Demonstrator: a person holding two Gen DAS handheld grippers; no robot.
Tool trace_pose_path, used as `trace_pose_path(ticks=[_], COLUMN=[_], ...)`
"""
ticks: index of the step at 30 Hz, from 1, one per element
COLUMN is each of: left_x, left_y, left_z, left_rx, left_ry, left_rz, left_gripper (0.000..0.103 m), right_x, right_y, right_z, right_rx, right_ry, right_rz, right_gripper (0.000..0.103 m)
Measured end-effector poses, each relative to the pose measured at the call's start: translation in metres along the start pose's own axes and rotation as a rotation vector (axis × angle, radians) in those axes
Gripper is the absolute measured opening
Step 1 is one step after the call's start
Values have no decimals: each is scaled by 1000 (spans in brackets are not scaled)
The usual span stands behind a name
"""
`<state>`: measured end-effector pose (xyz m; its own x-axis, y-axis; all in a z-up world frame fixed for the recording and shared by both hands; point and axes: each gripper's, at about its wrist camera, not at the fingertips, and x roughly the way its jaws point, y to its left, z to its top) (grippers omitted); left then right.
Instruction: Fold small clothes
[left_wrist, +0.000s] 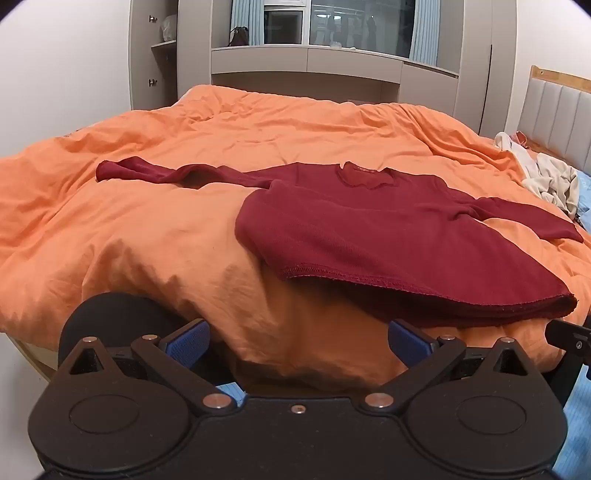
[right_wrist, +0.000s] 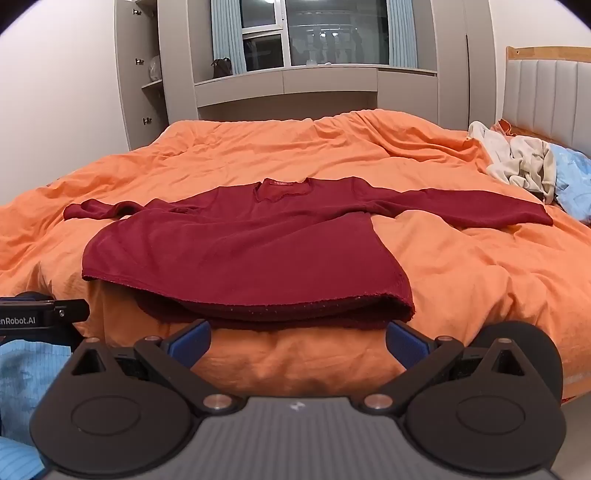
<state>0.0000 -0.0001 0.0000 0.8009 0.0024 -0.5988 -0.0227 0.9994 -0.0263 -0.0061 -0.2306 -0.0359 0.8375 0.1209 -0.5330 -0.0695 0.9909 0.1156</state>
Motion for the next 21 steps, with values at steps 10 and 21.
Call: trace_pose_path(ticks=[10, 21], left_x=[2, 7], left_y=[3, 1], left_z=[-1, -1], left_rx=[2, 7], left_ry=[9, 11], left_rz=[-3, -1], left_gripper=[103, 103], right_x=[2, 6], right_y=[1, 0], right_z=[0, -1], right_rx=[3, 3], right_ry=[4, 7], right_rz=[1, 1], right_gripper=[103, 103])
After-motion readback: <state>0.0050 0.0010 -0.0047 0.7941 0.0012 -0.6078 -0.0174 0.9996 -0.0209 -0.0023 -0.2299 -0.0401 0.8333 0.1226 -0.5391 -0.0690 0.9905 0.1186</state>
